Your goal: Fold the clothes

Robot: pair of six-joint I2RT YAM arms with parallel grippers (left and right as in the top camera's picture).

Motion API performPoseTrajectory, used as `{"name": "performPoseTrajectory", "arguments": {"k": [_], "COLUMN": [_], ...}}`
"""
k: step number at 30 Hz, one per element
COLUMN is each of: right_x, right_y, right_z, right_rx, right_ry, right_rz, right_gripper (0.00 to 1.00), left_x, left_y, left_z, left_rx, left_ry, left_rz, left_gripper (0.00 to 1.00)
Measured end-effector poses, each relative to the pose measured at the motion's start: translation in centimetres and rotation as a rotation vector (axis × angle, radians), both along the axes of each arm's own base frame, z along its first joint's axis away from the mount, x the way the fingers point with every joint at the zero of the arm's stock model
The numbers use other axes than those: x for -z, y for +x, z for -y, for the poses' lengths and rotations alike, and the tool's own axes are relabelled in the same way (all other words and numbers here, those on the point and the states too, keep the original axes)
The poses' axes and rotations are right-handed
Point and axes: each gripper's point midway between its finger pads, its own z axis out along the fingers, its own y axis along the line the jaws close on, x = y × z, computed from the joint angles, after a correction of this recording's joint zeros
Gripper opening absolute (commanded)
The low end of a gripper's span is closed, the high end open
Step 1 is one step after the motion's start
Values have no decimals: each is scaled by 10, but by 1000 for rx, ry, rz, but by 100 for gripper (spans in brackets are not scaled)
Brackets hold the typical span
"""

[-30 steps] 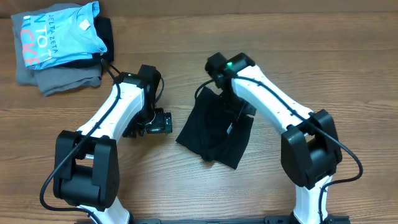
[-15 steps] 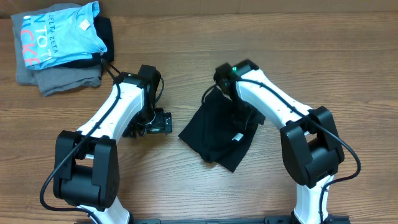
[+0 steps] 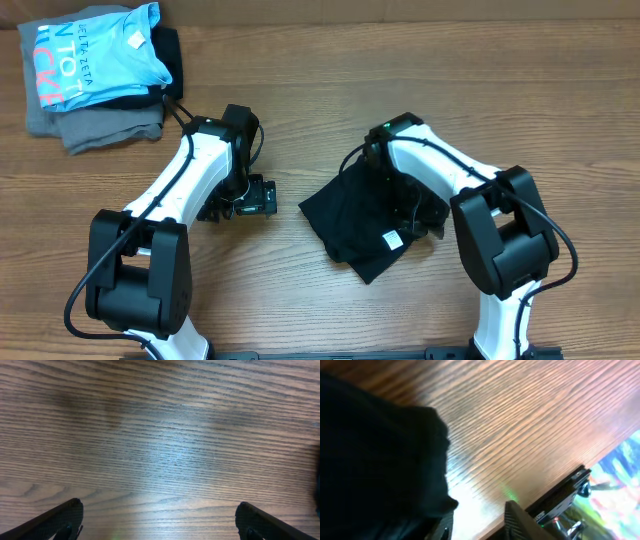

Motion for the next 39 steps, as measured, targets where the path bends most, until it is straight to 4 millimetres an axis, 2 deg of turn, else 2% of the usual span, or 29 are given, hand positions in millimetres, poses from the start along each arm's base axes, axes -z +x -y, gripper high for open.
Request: {"name": "performPoseTrajectory", "arguments": {"k": [3,8,10,12,15,19,23,27,31,34,35,37,39], "right_x": [-18,-59,-77,-88,-96,-92,-75,-54,-29,-18,-17,-17,-17], "right_y": [-1,8,11,12,11,10,-12,-26,-28,-33,-35,-38,-39], "right_z": [4,-6,-19,-33,-63,-111,-145,-155,-151,-152,-153,-155,-157], "right_rx": [13,15,-8,-45,-132,-330,-547,-652,-672,-671,-669,-665,-662], "right_ry": [-4,104,213,313,454,625,715,742,745,768,778,794,810], "right_rz": [-9,129,202,248,270,268,206,169,164,153,144,136,133], "right_gripper": [70,72,73,79,84,88,92,95,91,84,79,60,49], "left_x": [0,0,0,0,0,0,0,0,0,0,0,0,0], "left_y": [0,0,0,1,3,3,3,3,3,3,3,3,3], "left_z": [0,0,0,0,1,1,1,1,1,1,1,1,1], "left_rx": [0,0,0,0,0,0,0,0,0,0,0,0,0], "left_ry": [0,0,0,-1,-2,-2,-2,-2,-2,-2,-2,-3,-2], "left_rz": [0,0,1,4,10,10,11,11,11,11,11,11,11], "left_gripper": [100,100,100,100,100,100,100,100,100,100,100,100,100]}}
